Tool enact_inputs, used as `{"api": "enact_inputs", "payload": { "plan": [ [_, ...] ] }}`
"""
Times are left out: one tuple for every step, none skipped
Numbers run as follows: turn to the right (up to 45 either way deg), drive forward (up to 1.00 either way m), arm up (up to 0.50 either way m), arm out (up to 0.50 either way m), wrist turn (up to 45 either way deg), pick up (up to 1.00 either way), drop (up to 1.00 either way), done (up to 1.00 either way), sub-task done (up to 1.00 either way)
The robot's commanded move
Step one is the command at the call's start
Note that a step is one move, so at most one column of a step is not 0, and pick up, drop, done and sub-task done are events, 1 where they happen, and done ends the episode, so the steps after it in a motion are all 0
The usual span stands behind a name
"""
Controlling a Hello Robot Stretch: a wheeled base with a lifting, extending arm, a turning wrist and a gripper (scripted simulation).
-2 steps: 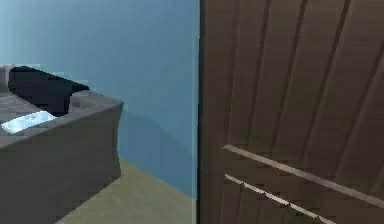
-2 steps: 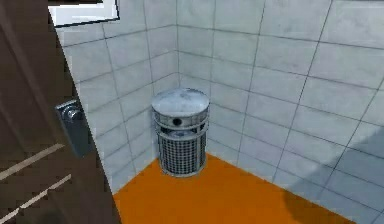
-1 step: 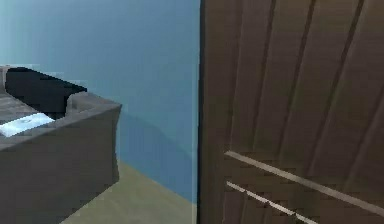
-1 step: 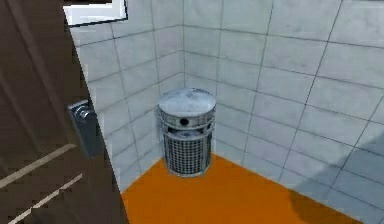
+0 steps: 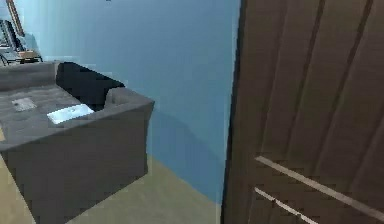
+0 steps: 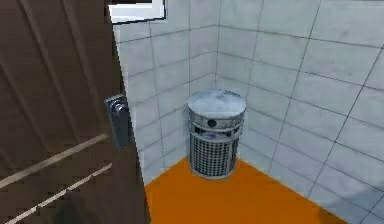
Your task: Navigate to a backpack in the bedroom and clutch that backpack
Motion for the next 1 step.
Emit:
{"api": "enact_inputs", "payload": {
  "plan": [
    [0.0,0.3,0.0,0.0,0.0,0.0,0.0,0.0,0.0]
  ]
}}
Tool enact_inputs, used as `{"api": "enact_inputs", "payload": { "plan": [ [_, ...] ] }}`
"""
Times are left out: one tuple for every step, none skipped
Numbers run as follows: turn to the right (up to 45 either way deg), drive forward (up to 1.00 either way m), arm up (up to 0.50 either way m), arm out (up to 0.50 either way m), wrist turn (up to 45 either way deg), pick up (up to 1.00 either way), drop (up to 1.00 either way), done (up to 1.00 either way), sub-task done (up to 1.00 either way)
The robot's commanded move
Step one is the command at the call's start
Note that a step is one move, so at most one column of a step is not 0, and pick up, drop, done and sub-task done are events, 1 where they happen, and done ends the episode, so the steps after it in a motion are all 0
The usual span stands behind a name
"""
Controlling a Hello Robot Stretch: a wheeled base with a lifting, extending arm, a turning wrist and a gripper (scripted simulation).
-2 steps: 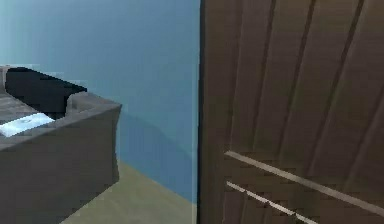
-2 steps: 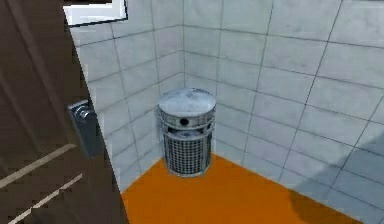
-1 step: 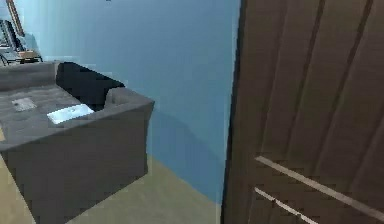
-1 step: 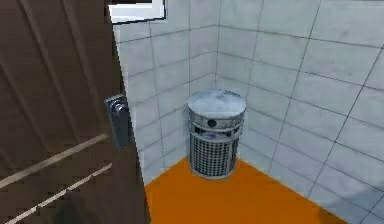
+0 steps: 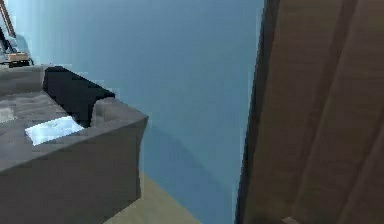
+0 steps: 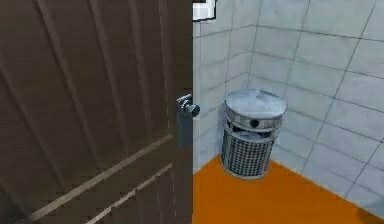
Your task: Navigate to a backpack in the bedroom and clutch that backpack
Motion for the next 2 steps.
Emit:
{"api": "enact_inputs", "payload": {
  "plan": [
    [-45.0,0.0,0.0,0.0,0.0,0.0,0.0,0.0,0.0],
    [-18.0,0.0,0.0,0.0,0.0,0.0,0.0,0.0,0.0]
  ]
}}
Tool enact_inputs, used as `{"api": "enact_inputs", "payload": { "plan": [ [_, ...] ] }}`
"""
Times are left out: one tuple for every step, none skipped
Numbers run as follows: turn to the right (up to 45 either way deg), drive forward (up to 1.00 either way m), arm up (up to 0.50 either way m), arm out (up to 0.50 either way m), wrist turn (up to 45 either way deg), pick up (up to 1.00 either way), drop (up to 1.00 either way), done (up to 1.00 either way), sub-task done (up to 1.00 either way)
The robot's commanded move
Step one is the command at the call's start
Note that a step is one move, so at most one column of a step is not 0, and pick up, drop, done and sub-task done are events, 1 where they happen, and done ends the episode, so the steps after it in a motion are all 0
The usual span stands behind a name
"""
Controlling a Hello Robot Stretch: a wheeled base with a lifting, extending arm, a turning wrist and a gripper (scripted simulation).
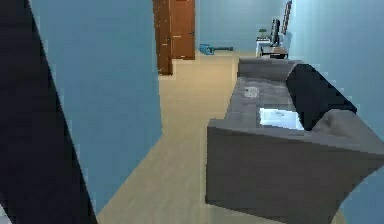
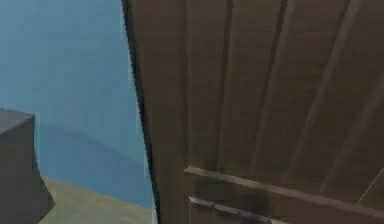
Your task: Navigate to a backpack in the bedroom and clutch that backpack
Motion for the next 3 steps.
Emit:
{"api": "enact_inputs", "payload": {
  "plan": [
    [0.0,0.6,0.0,0.0,0.0,0.0,0.0,0.0,0.0],
    [-27.0,0.0,0.0,0.0,0.0,0.0,0.0,0.0,0.0],
    [0.0,0.85,0.0,0.0,0.0,0.0,0.0,0.0,0.0]
  ]
}}
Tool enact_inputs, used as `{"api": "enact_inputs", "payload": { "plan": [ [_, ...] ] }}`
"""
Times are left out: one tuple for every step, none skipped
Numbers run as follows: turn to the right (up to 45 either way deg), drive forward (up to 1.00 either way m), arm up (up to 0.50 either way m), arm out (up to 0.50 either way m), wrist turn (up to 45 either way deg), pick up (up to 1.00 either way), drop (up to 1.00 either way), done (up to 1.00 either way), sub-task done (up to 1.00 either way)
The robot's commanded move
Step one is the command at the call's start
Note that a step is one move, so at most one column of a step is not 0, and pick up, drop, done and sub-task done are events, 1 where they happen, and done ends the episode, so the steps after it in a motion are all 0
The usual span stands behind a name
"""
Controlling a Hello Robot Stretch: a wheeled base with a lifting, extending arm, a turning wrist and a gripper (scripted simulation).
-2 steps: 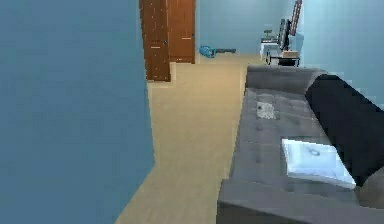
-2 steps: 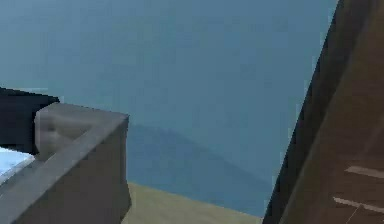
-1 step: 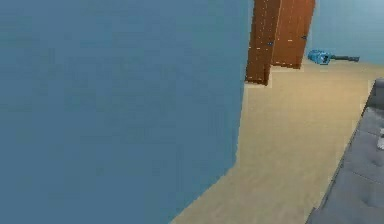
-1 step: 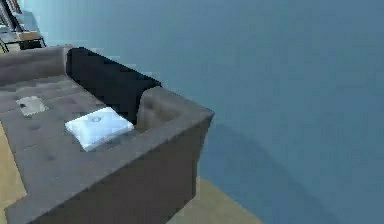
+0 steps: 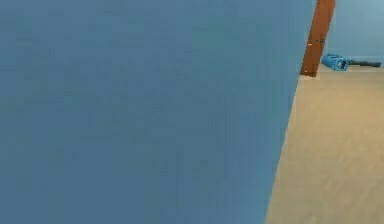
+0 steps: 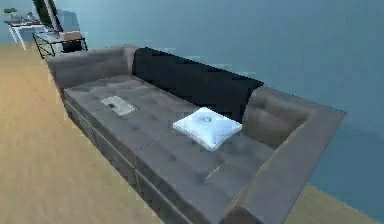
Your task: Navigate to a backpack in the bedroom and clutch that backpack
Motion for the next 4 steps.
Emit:
{"api": "enact_inputs", "payload": {
  "plan": [
    [39.0,0.0,0.0,0.0,0.0,0.0,0.0,0.0,0.0],
    [0.0,0.9,0.0,0.0,0.0,0.0,0.0,0.0,0.0],
    [-9.0,0.0,0.0,0.0,0.0,0.0,0.0,0.0,0.0],
    [0.0,1.0,0.0,0.0,0.0,0.0,0.0,0.0,0.0]
  ]
}}
